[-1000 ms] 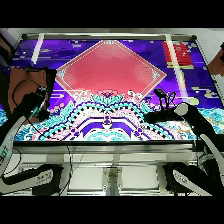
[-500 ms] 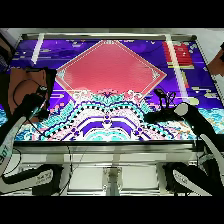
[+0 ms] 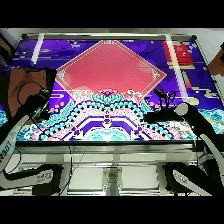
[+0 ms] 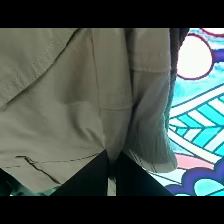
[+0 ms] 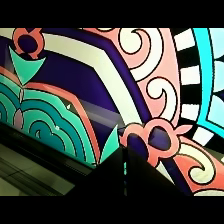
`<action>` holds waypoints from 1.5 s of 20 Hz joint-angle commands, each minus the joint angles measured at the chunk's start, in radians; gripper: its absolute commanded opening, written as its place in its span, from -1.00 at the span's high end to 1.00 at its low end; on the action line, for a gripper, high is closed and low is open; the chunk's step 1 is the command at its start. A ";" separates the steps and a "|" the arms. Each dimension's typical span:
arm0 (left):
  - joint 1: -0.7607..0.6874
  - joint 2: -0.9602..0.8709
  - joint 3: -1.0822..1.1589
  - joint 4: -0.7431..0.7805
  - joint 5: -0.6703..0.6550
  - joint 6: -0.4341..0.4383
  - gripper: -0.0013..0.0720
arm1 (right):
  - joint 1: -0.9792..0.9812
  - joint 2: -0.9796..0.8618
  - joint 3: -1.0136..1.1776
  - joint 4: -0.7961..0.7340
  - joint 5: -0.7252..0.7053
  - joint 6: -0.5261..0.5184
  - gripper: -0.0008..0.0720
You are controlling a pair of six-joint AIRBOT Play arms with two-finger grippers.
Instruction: Fold the clothes and pants, and hang the long-sleeved shirts on hangers.
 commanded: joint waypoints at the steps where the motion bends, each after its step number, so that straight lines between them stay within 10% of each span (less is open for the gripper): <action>1: 0.001 0.042 0.002 0.055 -0.010 -0.004 0.90 | 0.001 0.000 0.000 0.003 0.000 -0.001 0.95; 5: -0.002 0.235 0.063 0.065 0.059 0.069 0.90 | 0.001 0.001 0.043 0.001 0.048 -0.008 0.95; 9: -0.133 0.421 0.278 -0.232 0.080 0.567 0.90 | 0.001 0.001 0.229 -0.001 0.232 -0.157 0.95; 14: -0.386 0.422 0.548 -0.716 -0.008 0.848 0.91 | 0.001 0.002 0.486 -0.069 0.379 -0.195 0.95; 23: -0.676 0.288 0.628 -0.772 -0.076 0.797 0.91 | 0.001 0.075 0.548 -0.078 0.541 -0.291 0.91; 26: -0.677 0.246 0.628 -0.768 -0.049 0.729 0.91 | 0.026 0.072 0.543 -0.013 0.570 -0.298 -0.10; 30: -0.677 0.229 0.629 -0.768 0.045 0.630 0.91 | 0.232 0.072 0.507 -0.095 0.375 -0.223 0.15</action>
